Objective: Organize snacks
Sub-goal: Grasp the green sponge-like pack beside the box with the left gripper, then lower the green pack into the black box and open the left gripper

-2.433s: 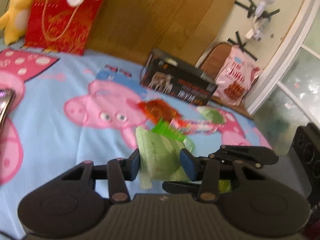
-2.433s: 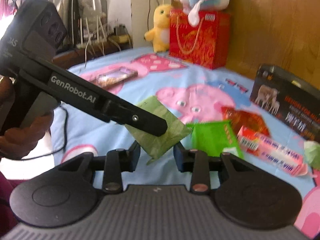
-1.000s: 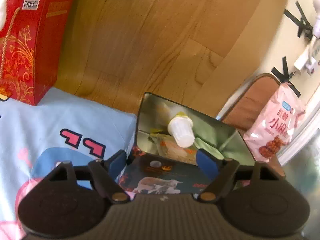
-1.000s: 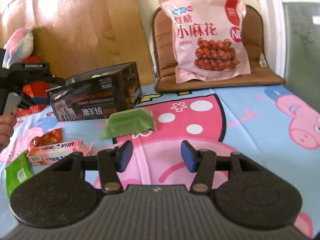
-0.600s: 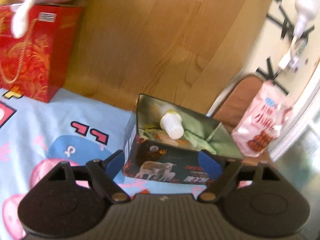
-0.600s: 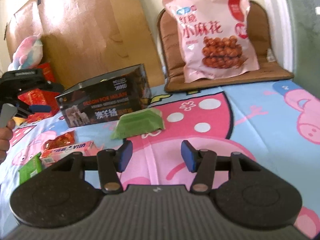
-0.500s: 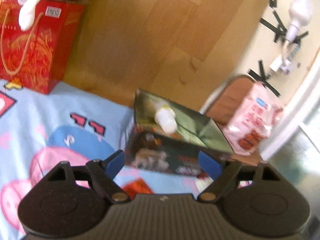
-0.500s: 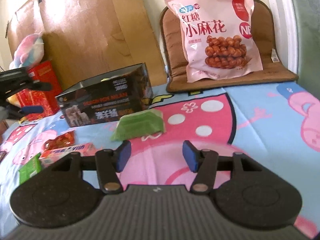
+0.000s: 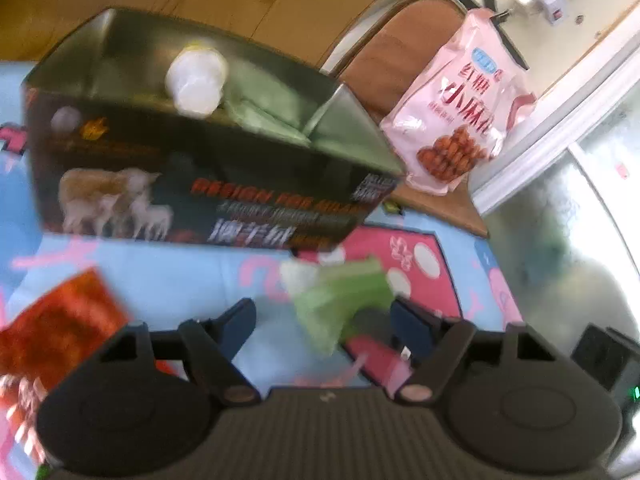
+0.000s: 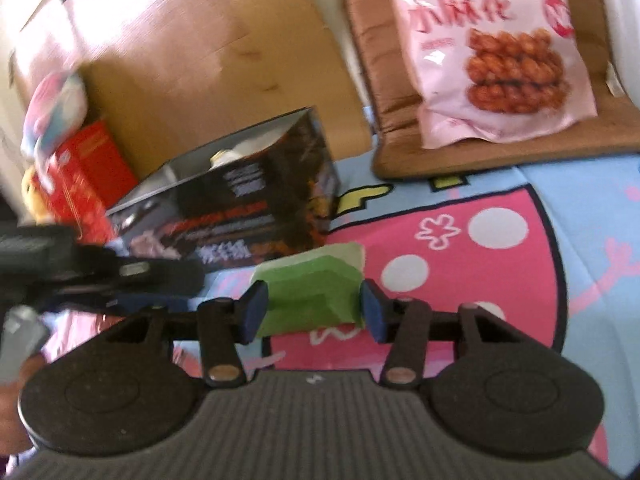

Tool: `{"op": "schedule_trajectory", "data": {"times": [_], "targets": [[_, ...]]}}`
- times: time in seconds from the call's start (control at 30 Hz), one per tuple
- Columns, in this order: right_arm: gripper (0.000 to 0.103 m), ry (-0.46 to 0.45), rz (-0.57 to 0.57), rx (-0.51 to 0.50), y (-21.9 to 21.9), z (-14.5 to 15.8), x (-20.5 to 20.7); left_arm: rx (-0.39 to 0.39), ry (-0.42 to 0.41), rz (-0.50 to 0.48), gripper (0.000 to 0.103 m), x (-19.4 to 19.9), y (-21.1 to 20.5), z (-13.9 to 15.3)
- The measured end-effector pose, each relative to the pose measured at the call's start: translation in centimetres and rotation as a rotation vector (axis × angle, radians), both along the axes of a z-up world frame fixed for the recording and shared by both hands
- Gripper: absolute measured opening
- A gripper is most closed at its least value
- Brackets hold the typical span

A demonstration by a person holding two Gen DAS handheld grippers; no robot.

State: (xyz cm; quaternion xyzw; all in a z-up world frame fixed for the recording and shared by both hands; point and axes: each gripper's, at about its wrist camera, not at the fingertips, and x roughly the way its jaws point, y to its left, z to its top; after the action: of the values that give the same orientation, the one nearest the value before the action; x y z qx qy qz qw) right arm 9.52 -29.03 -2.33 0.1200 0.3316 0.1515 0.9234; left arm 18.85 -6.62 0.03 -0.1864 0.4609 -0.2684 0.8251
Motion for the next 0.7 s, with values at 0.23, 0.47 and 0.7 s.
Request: {"op": "schedule_trajectory", "data": {"times": [0.23,0.47,0.7], "targets": [[0.056,-0.058,0.106,-0.243,4.2,-0.1,-0.8,0.058,-0.050,-0.054,0.066,-0.7,-2.2,0.0],[0.044,-0.077,0.057,-0.250,3.8,0.2,-1.9,0.089,-0.081,-0.034,0.058,-2.2,-2.5,0.8],[0.038,-0.203,-0.030,-0.260,4.6,1.2,-6.1,0.075,-0.146,-0.053,0.058,-4.8,-2.4,2.7]]}}
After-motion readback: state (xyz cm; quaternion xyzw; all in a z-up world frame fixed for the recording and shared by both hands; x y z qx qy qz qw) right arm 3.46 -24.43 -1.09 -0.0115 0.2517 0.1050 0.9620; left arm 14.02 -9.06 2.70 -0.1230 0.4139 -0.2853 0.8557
